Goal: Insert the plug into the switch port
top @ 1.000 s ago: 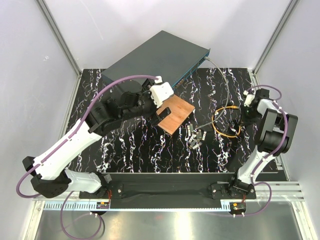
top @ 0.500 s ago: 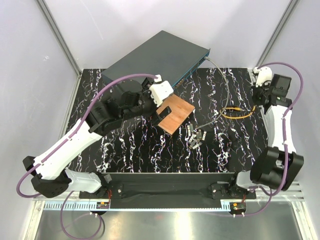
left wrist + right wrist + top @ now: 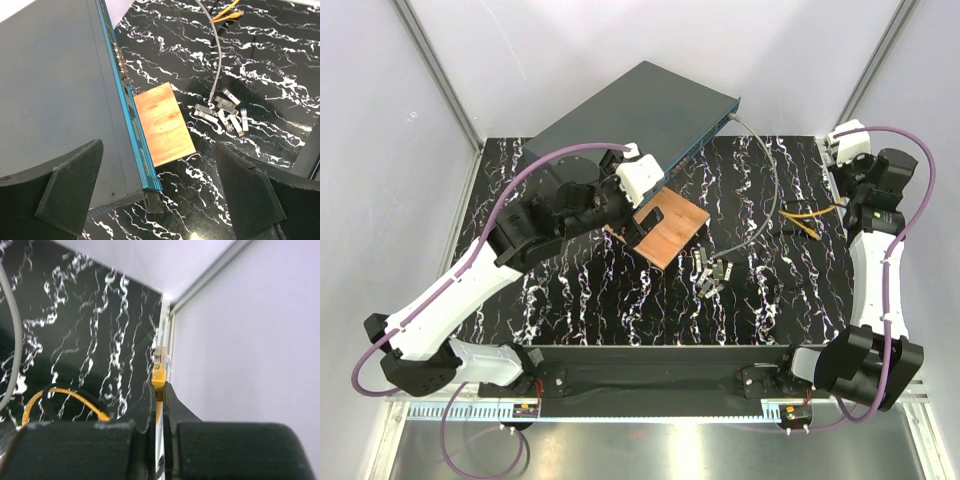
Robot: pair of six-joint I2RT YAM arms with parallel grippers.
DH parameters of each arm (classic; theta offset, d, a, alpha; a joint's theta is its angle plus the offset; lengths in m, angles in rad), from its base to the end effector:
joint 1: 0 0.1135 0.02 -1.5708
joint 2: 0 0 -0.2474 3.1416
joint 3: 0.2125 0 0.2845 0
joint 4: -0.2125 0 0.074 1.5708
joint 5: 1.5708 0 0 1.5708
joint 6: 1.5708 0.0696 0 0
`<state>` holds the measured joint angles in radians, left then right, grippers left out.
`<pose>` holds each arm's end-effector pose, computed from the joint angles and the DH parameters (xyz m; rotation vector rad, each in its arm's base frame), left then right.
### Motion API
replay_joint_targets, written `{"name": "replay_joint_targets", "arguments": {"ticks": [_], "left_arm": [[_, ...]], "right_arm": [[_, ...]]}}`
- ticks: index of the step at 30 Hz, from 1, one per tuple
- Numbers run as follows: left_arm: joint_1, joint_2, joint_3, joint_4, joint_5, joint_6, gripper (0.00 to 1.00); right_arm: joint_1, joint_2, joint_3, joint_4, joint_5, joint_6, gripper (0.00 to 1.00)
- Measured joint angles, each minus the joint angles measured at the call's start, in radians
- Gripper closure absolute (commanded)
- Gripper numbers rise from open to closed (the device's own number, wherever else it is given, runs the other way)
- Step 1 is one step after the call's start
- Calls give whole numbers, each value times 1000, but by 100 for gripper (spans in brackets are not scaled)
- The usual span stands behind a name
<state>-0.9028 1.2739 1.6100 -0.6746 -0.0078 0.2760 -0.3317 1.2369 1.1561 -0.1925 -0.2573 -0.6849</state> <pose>0.2022 -0.2555 0.4508 1.0690 1.6083 -0.4144 0.3433 -0.0995 0.3465 -0.5043 1.7917 -0.4743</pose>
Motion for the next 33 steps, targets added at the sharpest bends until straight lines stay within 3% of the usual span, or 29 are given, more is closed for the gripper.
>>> {"name": "replay_joint_targets", "arguments": {"ticks": [11,16,22,28,33], "left_arm": [[0,-16,-10,54,6,-12,1],[0,-39,-39,66,8,-12,1],[0,-40,-42,67,13,-11,1],[0,-40,-42,68,13,-11,1],[0,-44,-42,77,12,-12,1]], "right_arm": [[0,-31,91,14,-164,-43,100],[5,-77,-73,-19,-185,-160,100],[-9,95,-174,-104,-105,-217,100],[-28,203,71,-157,-64,-138,100],[-32,149,286,-94,-121,-41,100]]}}
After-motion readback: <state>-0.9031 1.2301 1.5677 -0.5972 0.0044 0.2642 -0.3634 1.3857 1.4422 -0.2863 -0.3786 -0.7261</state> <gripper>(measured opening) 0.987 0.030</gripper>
